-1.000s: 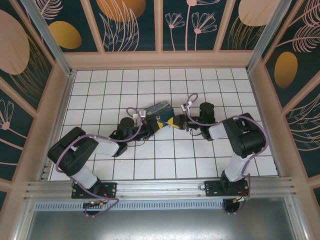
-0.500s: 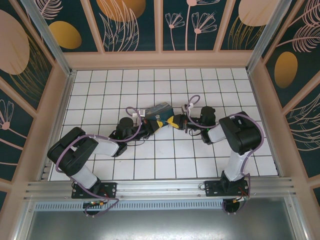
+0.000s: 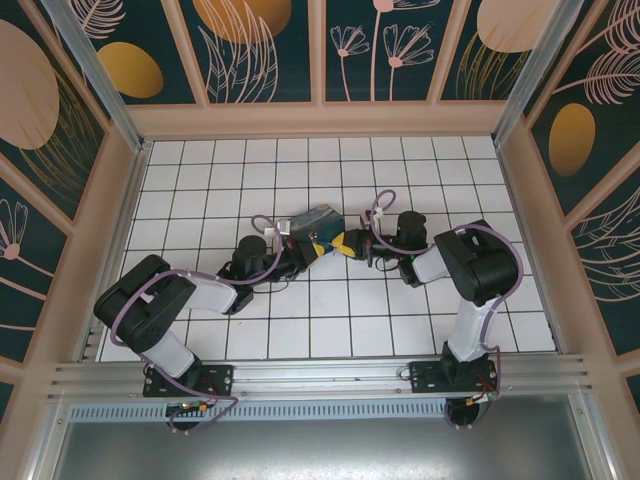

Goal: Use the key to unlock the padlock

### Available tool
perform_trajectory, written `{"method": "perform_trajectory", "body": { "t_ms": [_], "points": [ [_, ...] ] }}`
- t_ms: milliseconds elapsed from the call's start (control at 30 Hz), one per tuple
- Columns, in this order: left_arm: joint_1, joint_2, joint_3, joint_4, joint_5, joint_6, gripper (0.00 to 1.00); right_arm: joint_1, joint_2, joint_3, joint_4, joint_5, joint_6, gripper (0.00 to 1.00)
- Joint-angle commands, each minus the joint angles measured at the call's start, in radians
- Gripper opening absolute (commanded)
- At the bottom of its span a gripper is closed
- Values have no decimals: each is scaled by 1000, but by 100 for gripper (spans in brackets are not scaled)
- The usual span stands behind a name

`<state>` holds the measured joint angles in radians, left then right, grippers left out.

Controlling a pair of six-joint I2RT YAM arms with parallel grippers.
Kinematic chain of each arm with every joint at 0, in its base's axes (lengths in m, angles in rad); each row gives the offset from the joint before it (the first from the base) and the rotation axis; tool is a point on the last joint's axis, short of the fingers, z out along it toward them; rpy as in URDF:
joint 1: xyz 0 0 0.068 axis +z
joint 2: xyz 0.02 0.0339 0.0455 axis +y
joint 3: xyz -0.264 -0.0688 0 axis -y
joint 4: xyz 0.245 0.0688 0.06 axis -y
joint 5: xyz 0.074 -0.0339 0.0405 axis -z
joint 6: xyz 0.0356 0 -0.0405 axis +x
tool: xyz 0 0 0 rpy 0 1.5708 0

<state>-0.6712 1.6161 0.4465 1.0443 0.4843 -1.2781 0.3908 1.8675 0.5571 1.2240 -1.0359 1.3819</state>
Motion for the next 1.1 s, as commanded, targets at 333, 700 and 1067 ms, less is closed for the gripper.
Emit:
{"method": "perform_trajectory", "body": {
  "t_ms": [333, 700, 1067],
  "points": [
    [-46, -66, -31, 58, 102, 91, 0, 71, -18, 52, -33, 50, -38, 0],
    [-45, -302, -83, -310, -112, 302, 33, 28, -139, 153, -424, 106, -270, 0],
    [-45, -280, -74, -500, -287, 498, 84, 17, -4, 527, -885, 188, -523, 0]
  ]
}}
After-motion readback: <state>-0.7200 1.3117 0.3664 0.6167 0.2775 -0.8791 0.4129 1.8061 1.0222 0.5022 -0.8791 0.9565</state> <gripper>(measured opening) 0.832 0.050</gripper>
